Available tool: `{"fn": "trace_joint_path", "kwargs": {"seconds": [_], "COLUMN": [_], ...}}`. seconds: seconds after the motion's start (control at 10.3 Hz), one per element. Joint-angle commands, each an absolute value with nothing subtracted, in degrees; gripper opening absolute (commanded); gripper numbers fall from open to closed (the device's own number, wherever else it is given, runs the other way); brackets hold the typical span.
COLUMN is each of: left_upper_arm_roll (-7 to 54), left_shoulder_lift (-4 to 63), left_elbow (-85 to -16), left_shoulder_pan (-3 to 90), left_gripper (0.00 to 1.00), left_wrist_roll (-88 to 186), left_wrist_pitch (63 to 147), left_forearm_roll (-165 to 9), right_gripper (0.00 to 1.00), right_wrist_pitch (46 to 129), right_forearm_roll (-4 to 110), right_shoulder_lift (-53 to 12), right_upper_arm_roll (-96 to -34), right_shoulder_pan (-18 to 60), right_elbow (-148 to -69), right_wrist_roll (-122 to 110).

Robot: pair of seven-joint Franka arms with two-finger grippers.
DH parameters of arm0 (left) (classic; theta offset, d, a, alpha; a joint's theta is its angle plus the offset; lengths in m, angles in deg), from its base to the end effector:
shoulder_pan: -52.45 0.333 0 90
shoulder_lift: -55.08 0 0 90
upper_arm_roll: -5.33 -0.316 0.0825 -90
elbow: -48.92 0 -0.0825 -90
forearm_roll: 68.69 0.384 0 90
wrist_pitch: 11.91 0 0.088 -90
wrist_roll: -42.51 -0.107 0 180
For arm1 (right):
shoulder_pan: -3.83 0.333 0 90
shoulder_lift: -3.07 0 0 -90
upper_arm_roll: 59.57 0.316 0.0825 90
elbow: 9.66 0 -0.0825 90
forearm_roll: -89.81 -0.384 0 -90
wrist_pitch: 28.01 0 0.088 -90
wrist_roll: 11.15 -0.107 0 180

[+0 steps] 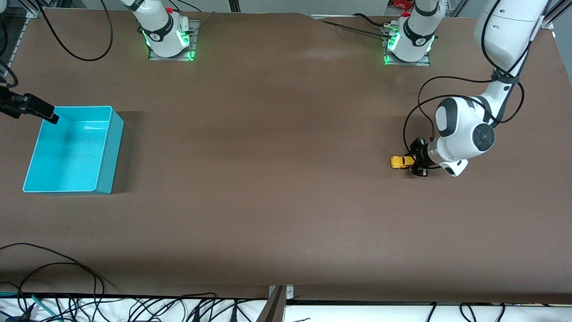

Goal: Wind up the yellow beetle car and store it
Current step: 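Grip the yellow car with the left gripper and drag it backward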

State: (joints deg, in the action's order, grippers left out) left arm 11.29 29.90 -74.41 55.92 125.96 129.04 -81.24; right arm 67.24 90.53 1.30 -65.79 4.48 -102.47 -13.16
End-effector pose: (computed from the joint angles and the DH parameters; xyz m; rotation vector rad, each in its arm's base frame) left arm 0.5530 -0.0250 0.1831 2.1526 2.2154 -0.3311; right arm 0.5681 -0.0557 0.5920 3.1186 -0.2048 0.0178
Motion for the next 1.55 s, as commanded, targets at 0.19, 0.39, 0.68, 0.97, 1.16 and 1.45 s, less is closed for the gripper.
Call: {"fn": "trace_joint_path", "kwargs": {"seconds": [0.19,0.39,0.68,0.97,1.16,1.45], "left_upper_arm_roll": [6.14,3.76,1.73,0.59,0.06,0.06], "left_shoulder_lift": [25.55,25.19,25.02,24.58,24.49,24.67], "left_elbow": [-74.13,-73.96,-73.87,-73.43,-73.43,-73.34], "left_shoulder_pan": [56.84,56.84,57.02,57.37,57.46,57.46], "left_gripper": [0.0,0.0,0.0,0.0,0.0,0.07], "left_wrist_roll": [119.07,116.18,112.04,110.1,110.01,109.3], "left_wrist_pitch": [133.73,133.73,133.82,133.73,133.73,133.73], "left_forearm_roll": [-79.59,-79.68,-80.03,-80.2,-80.12,-80.29], "right_gripper": [1.0,1.0,1.0,1.0,1.0,1.0], "right_wrist_pitch": [66.03,66.03,66.03,66.03,66.03,66.03], "right_forearm_roll": [89.46,89.46,89.46,89.46,89.46,89.46], "right_shoulder_lift": [1.31,1.31,1.31,1.31,1.31,1.31], "right_upper_arm_roll": [-65.64,-65.64,-65.64,-65.64,-65.64,-65.64], "right_shoulder_pan": [3.91,3.91,3.91,3.91,3.91,3.91], "right_elbow": [-101.25,-101.25,-101.25,-101.25,-101.25,-101.25], "right_wrist_roll": [-12.47,-12.56,-12.47,-12.56,-12.47,-12.47]}}
